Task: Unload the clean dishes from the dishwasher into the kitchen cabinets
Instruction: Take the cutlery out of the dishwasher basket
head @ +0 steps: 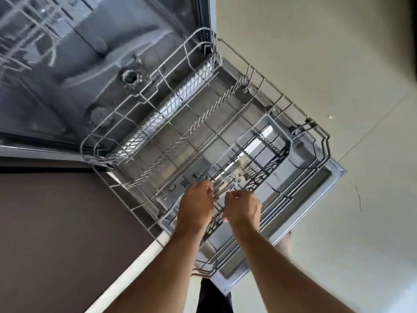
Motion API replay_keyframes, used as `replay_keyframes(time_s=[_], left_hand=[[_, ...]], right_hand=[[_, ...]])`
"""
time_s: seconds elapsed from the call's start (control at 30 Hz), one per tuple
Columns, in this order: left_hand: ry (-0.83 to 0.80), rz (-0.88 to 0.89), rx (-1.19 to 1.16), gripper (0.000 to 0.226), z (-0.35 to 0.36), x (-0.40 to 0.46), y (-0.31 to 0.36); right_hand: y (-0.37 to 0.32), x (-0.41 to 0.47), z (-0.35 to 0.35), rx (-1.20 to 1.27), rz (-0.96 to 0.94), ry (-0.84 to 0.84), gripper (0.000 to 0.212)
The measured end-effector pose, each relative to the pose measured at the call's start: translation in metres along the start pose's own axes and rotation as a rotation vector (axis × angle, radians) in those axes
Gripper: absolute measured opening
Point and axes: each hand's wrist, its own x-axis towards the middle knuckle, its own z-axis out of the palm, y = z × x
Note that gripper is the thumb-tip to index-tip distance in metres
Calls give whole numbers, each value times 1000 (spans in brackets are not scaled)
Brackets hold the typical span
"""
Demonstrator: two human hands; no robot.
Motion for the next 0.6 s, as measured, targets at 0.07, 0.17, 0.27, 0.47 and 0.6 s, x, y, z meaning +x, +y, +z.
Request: replay_keyframes(time_s=[0.07,0.17,0.27,0.47,0.6], left_hand=[[8,7,5,21,4,4,-1],[53,7,46,12,6,7,0],[94,80,161,9,9,11,-1],[110,117,183,10,9,9,-5],[68,82,156,13,2,5,-4]], right_hand=[[4,5,3,-20,12,13,28],[7,9,6,-17,24,31,27],[9,9,6,1,21,40,24],[11,11,9,50,-14,38,17],[13,15,9,92,-4,43,17]])
